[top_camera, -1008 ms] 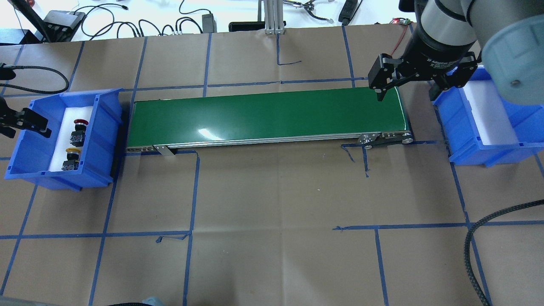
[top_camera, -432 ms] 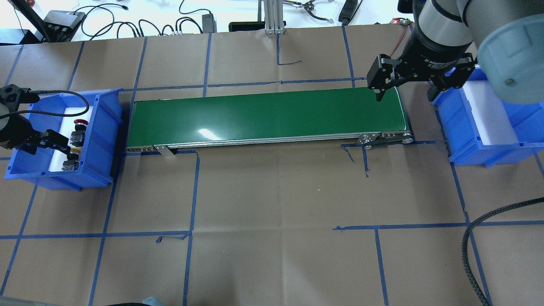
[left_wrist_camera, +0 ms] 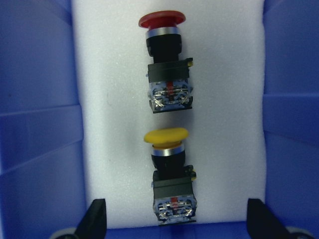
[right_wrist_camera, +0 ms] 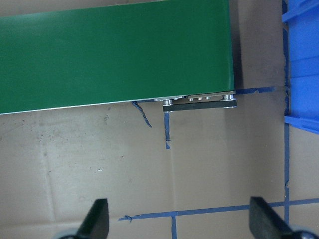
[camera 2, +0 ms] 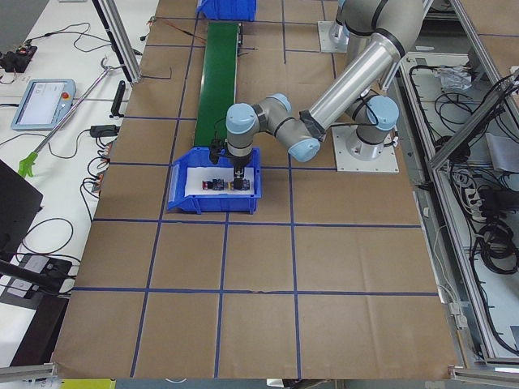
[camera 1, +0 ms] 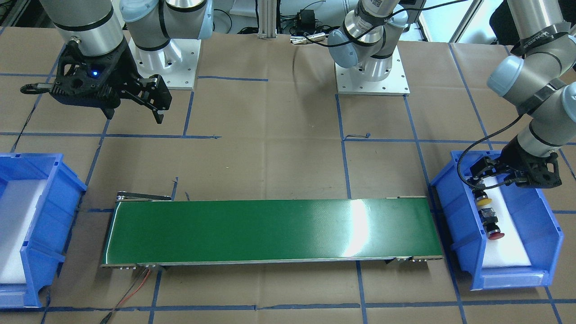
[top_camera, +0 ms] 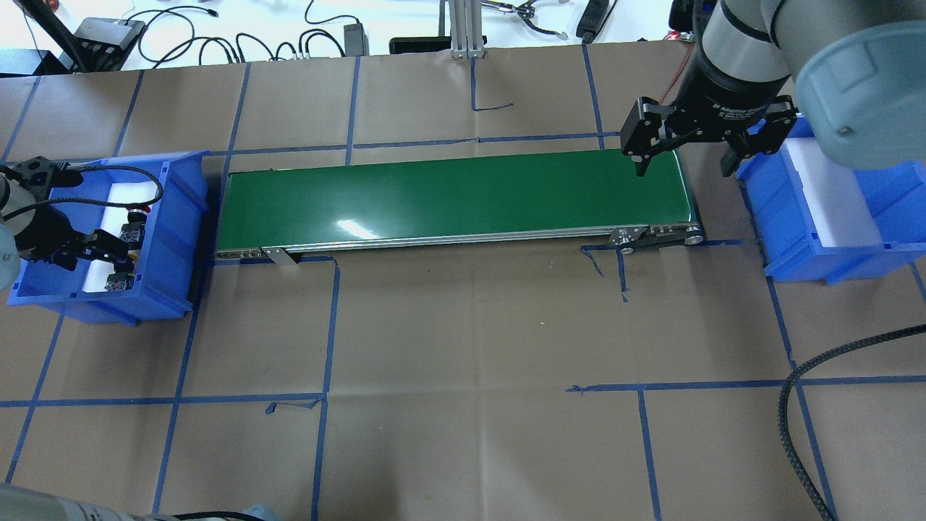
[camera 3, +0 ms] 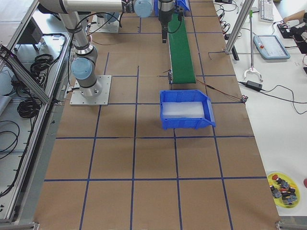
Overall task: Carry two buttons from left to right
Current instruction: 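Lower the left gripper and grasp the yellow-capped button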
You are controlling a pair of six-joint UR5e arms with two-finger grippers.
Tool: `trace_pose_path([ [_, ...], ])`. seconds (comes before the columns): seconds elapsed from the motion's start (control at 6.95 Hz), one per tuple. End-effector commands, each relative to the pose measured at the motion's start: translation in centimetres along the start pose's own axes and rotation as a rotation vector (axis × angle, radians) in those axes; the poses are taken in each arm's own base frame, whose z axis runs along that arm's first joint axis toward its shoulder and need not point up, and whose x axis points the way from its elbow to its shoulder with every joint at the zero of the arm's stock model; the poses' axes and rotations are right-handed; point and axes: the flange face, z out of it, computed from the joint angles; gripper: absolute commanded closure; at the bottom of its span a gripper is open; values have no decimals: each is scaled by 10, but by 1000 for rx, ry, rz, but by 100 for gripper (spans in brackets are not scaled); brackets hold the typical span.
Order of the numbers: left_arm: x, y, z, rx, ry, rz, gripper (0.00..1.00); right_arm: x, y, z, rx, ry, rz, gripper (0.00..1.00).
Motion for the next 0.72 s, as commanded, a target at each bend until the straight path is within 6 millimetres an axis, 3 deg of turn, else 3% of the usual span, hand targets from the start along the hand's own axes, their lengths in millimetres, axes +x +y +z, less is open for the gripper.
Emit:
trace_pose_path([
  [0.0,4,7,41,11,-15,1,1,2,-1,2,-4,1,6,0],
  [0.29,5,7,44,9,-19,-2,1,2,-1,2,-6,4,7,0],
  [0.58,2,4,38,16,-28,-25,50,3,2,-5,8,2,17,0],
])
